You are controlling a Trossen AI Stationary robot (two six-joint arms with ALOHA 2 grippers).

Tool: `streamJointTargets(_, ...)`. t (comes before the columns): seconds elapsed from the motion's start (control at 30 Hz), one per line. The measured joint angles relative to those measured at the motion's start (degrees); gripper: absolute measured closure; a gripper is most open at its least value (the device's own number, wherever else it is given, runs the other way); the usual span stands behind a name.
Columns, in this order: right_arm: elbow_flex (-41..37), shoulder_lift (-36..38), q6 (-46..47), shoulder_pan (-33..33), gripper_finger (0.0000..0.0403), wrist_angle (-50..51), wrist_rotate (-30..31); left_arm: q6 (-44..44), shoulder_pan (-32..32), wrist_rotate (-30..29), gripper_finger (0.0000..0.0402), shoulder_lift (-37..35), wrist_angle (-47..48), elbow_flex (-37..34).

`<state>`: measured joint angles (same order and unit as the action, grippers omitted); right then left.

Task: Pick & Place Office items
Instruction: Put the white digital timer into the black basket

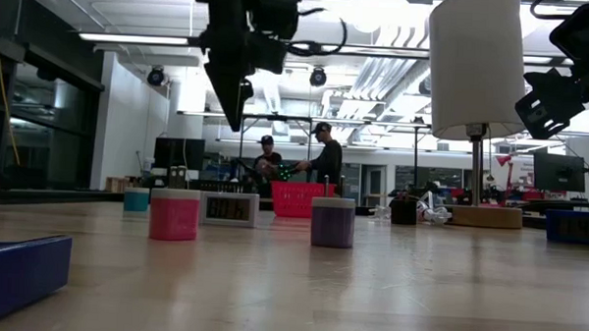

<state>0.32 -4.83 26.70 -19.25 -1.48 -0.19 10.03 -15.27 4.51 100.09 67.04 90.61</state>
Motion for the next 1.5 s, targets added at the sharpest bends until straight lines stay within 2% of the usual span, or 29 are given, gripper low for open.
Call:
streamJointTargets(0.23,0.00,0.01,0.02,0.00,0.0199,0.00,0.00,-5.56,6.24,-1.74,0.0168,0.00,-2.53,-0.72)
streamJointTargets(0.57,0.00,0.01,0.02,0.02,0.0199,0.00,0.00,-8.58,10.48,-0.06,0.0168,0.02,-12.55,-10.24)
streamJointTargets(0.77,0.00,0.01,0.00,0.01,0.0199,0.00,0.00,-8.18,11.39,0.07,0.0168,0.02,-15.18,-13.81)
streamJointTargets(1.1,0.00,0.01,0.00,0.00,0.0199,0.00,-0.01,-10.82,13.63,-3.41,0.0168,0.03,-18.51,-17.47)
streamJointTargets(1.5,0.00,0.01,0.01,0.01,0.0199,0.00,0.00,-14.66,18.67,-10.10,0.0168,0.02,-19.53,-18.13)
